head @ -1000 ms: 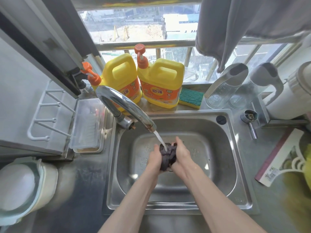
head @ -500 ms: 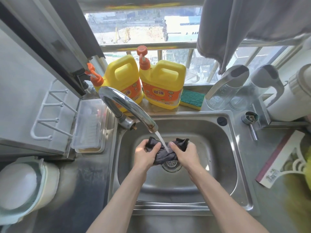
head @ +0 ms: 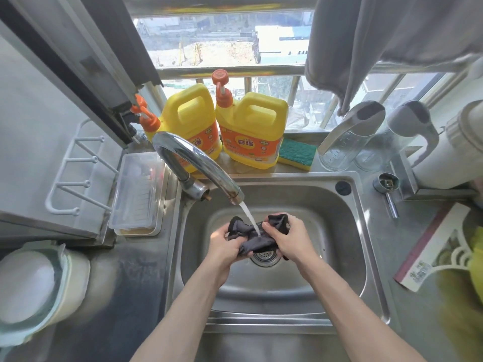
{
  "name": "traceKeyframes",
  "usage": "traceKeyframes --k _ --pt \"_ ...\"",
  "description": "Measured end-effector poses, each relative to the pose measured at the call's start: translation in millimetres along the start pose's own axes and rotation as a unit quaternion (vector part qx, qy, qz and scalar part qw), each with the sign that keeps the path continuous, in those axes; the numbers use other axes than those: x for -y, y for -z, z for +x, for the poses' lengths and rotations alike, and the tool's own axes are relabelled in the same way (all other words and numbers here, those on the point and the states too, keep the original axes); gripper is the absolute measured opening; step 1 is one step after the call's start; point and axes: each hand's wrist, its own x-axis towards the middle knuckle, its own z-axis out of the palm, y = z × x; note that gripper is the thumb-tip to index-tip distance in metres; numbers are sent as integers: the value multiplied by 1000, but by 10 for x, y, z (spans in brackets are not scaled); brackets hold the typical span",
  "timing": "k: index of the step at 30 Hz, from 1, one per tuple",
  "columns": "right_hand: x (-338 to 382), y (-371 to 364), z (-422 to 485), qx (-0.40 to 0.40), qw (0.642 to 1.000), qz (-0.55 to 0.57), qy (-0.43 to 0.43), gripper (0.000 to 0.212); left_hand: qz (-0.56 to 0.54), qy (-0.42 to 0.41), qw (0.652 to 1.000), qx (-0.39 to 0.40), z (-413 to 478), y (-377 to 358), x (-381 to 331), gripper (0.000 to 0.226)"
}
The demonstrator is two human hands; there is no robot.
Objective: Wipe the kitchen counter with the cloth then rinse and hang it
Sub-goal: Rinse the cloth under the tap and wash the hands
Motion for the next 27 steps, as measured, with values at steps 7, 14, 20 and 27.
traceKeyframes --k 7,14,20,27 --pt "34 -73 -57 -37 961 187 -199 51 65 -92 994 -13 -11 -35 -17 31" --pt "10 163 -71 24 980 112 -166 36 -10 61 988 139 4 -9 -80 37" --pt "-10 294 -106 77 965 166 -186 22 29 25 995 87 29 -114 -44 29" --pt "199 -120 -261 -20 999 -14 -24 15 19 65 997 31 53 -132 -88 36"
